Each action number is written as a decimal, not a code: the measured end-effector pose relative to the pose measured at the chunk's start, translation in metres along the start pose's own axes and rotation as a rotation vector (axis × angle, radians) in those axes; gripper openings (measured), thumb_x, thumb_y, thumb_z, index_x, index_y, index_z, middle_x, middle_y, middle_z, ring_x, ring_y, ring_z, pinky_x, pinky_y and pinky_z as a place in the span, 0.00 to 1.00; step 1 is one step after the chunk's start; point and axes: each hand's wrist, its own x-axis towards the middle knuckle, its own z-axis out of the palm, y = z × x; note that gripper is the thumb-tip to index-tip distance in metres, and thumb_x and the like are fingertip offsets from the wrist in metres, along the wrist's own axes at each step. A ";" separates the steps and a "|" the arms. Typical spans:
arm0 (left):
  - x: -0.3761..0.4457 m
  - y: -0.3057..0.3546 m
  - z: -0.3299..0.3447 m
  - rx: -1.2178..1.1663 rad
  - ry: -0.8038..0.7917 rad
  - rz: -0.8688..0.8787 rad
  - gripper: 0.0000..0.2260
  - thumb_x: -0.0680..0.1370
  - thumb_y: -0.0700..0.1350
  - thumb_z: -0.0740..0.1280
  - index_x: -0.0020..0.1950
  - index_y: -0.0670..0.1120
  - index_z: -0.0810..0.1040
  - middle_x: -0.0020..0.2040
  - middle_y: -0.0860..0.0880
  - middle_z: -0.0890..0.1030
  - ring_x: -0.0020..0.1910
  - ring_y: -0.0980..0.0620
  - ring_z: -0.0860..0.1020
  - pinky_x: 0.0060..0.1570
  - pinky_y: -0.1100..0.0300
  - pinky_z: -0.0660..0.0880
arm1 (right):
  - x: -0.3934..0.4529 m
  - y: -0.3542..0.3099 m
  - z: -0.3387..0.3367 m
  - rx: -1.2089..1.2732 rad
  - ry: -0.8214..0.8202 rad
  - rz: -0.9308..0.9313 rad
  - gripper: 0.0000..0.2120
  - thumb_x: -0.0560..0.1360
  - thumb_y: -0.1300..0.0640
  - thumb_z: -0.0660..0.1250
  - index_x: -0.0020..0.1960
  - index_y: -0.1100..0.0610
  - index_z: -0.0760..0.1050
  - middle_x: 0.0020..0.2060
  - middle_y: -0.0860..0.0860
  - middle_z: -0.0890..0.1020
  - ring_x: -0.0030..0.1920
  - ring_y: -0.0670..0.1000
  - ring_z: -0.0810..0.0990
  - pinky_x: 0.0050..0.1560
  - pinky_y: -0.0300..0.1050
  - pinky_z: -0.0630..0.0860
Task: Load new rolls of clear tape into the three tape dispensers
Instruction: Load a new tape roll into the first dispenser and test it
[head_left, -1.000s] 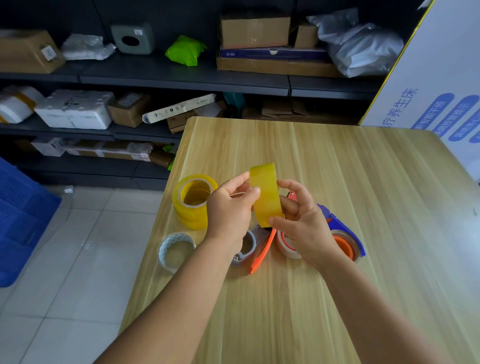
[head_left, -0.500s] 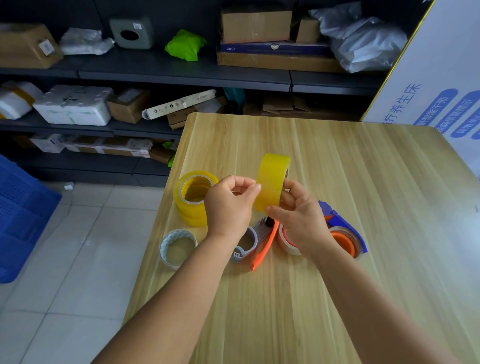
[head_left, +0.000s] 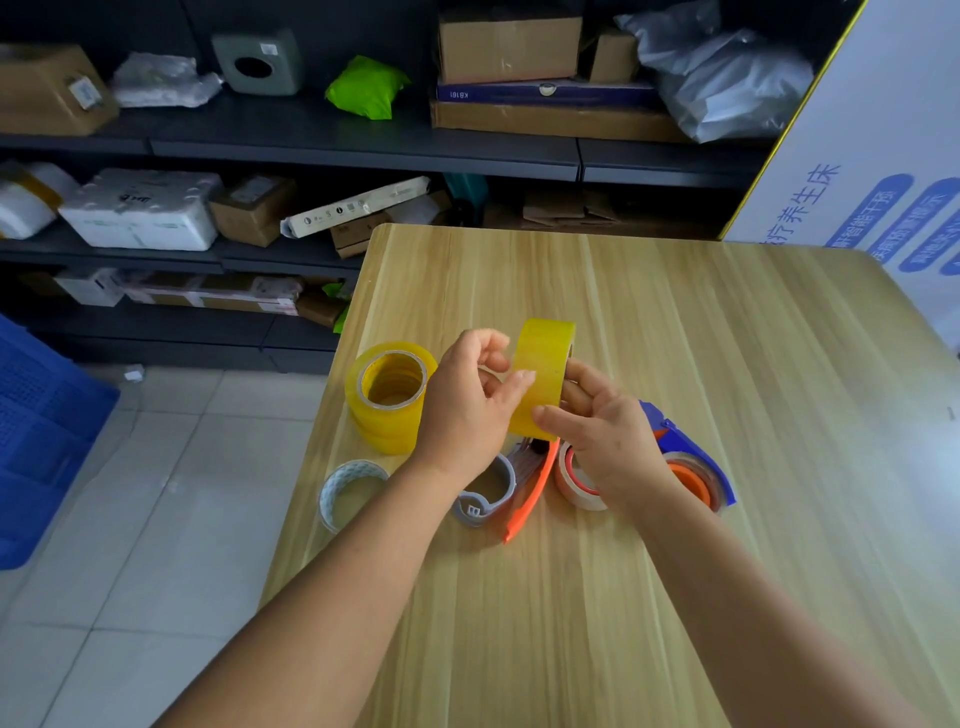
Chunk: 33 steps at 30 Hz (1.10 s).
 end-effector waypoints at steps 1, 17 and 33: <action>0.001 -0.001 0.000 0.000 -0.005 -0.029 0.10 0.74 0.45 0.70 0.55 0.49 0.77 0.43 0.54 0.78 0.40 0.59 0.76 0.40 0.68 0.74 | 0.000 -0.001 0.001 -0.004 -0.001 -0.007 0.20 0.73 0.73 0.65 0.57 0.52 0.76 0.50 0.49 0.86 0.51 0.49 0.84 0.48 0.37 0.79; 0.001 0.010 0.003 0.223 0.256 0.129 0.06 0.76 0.43 0.68 0.40 0.43 0.79 0.39 0.51 0.78 0.44 0.48 0.74 0.42 0.63 0.65 | 0.002 -0.007 0.008 -0.033 0.010 -0.034 0.14 0.74 0.70 0.66 0.54 0.54 0.77 0.46 0.51 0.86 0.47 0.51 0.85 0.48 0.43 0.81; -0.004 0.006 -0.026 -0.323 -0.237 -0.157 0.04 0.75 0.43 0.64 0.49 0.46 0.73 0.53 0.39 0.81 0.52 0.46 0.79 0.57 0.49 0.75 | 0.001 -0.002 0.003 -0.324 0.168 0.120 0.16 0.79 0.47 0.60 0.40 0.52 0.80 0.32 0.57 0.79 0.33 0.53 0.76 0.36 0.45 0.75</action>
